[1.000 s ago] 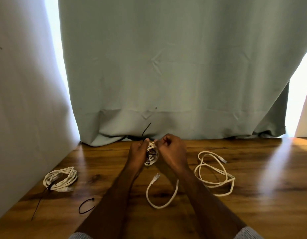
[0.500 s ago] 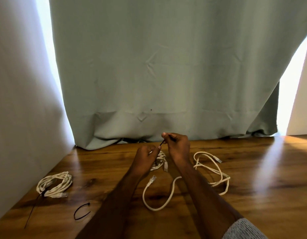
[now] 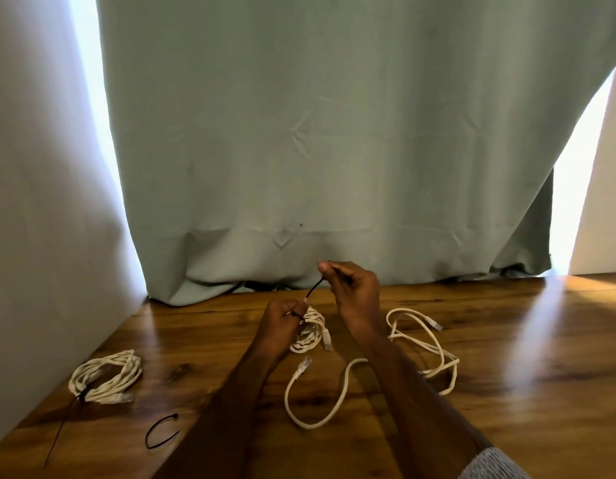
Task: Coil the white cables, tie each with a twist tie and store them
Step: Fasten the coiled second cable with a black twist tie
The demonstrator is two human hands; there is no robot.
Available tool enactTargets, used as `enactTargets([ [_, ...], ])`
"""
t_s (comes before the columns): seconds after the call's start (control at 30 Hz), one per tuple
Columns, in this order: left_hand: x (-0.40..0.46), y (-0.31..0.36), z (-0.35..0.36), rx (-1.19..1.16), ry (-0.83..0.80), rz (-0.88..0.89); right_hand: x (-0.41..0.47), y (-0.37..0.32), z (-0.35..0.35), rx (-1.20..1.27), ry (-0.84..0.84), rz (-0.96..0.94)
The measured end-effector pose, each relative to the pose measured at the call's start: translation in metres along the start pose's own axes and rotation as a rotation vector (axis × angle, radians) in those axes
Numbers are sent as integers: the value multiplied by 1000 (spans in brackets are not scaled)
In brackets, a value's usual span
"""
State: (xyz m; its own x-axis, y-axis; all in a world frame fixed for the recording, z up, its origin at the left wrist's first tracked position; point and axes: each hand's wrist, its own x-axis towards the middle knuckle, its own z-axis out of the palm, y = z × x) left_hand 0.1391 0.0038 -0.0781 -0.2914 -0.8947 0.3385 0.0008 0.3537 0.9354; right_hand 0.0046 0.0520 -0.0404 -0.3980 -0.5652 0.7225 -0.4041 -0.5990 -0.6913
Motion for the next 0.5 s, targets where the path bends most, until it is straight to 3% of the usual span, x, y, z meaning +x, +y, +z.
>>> enactTargets([
  [0.27, 7, -6, -9, -72, 33, -63, -9, 7, -3, -151, -458, -143],
  [0.4, 7, -6, -6, -91, 40, -27, -15, 10, 5, 21, -282, 155],
  [0.5, 6, -4, -5, -60, 23, 15, -10, 21, 10, -13, -303, 310],
])
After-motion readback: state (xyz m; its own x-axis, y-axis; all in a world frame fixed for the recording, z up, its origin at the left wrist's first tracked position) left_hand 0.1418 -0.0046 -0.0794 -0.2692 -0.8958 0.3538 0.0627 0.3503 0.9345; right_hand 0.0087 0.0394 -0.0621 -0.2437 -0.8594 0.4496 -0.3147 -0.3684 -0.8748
